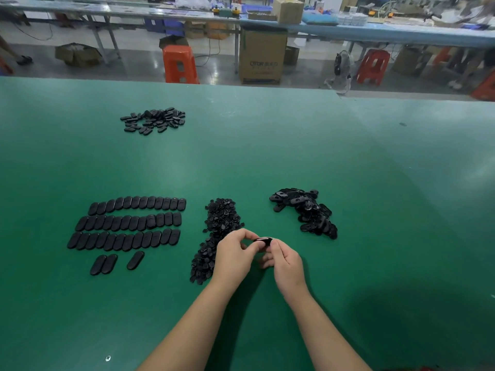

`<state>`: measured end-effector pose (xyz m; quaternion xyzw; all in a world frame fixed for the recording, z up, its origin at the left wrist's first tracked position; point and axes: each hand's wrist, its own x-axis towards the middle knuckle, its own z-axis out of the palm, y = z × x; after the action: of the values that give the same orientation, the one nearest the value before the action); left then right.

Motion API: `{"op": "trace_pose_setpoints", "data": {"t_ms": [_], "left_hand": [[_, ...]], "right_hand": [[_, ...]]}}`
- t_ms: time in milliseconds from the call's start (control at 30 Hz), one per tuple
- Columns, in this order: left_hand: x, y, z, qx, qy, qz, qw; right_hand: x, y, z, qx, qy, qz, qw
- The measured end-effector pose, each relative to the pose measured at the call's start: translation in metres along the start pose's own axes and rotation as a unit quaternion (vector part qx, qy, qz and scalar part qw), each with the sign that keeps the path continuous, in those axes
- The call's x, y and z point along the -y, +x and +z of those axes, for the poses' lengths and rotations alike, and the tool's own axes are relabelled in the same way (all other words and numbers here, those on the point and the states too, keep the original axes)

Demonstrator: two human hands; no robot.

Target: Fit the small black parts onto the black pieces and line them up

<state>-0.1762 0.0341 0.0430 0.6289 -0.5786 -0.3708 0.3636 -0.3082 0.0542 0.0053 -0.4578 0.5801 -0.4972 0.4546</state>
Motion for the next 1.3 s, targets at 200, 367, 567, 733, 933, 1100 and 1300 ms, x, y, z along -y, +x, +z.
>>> {"op": "trace_pose_setpoints", "data": {"t_ms": [200, 367, 567, 733, 933, 1100, 1300], "left_hand": [[0.006, 0.002, -0.003, 0.036, -0.016, -0.006, 0.999], [0.01, 0.002, -0.005, 0.036, -0.011, -0.022, 0.999], [0.009, 0.002, -0.002, 0.033, -0.039, -0.042, 0.998], [0.007, -0.001, 0.002, 0.041, -0.041, -0.047, 0.997], [0.004, -0.002, 0.004, 0.03, -0.038, -0.058, 0.997], [0.001, -0.004, 0.007, 0.013, -0.028, -0.062, 0.998], [-0.006, -0.008, 0.014, -0.005, -0.02, -0.05, 0.999]], "right_hand": [[-0.003, 0.001, 0.0, -0.008, -0.022, -0.013, 1.0], [0.0, -0.001, -0.002, 0.017, -0.036, -0.024, 0.999], [0.0, 0.0, -0.002, 0.011, -0.038, -0.019, 0.999], [0.001, -0.001, -0.001, -0.006, -0.042, -0.01, 0.999], [0.001, 0.0, 0.0, -0.015, -0.044, -0.007, 0.999], [0.0, 0.001, -0.001, -0.016, -0.037, -0.006, 0.999], [0.001, 0.001, -0.003, -0.016, 0.002, 0.002, 1.0]]}}
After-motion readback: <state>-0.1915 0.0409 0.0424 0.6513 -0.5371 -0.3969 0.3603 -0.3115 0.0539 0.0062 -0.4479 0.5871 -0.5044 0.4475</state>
